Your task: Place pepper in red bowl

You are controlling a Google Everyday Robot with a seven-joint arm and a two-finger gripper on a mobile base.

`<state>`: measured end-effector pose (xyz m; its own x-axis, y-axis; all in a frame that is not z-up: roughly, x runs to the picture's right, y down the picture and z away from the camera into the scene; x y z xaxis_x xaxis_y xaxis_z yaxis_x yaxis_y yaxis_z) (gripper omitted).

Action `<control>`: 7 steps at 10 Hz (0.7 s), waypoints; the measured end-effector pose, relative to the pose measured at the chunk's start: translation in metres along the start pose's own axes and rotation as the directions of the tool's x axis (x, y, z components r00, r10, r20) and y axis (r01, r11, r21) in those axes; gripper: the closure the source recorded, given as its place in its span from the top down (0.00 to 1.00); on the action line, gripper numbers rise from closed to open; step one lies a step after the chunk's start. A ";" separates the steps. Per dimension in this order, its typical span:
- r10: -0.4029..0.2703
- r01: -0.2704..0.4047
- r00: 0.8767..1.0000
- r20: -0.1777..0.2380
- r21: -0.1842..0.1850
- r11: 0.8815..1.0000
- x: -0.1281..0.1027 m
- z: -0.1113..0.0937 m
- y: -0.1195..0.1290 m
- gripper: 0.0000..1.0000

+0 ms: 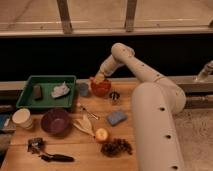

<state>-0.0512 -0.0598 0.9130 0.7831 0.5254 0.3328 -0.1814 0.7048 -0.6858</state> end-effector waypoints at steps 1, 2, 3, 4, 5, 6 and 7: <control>0.000 0.000 1.000 0.001 -0.002 1.000 0.001 0.000 0.000 0.80; -0.001 0.001 1.000 0.006 -0.007 1.000 0.000 0.001 -0.001 0.80; -0.003 0.003 1.000 0.010 -0.011 1.000 -0.002 0.003 0.000 0.80; -0.006 0.006 1.000 0.016 -0.017 1.000 -0.004 0.004 0.000 0.80; -0.006 0.006 1.000 0.021 -0.019 1.000 -0.004 0.004 0.000 0.80; -0.005 0.005 1.000 0.021 -0.018 1.000 -0.003 0.003 0.000 0.80; -0.004 0.004 1.000 0.021 -0.017 1.000 -0.002 0.002 0.000 0.80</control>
<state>-0.0545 -0.0601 0.9138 0.7708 0.5329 0.3491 -0.1679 0.6986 -0.6956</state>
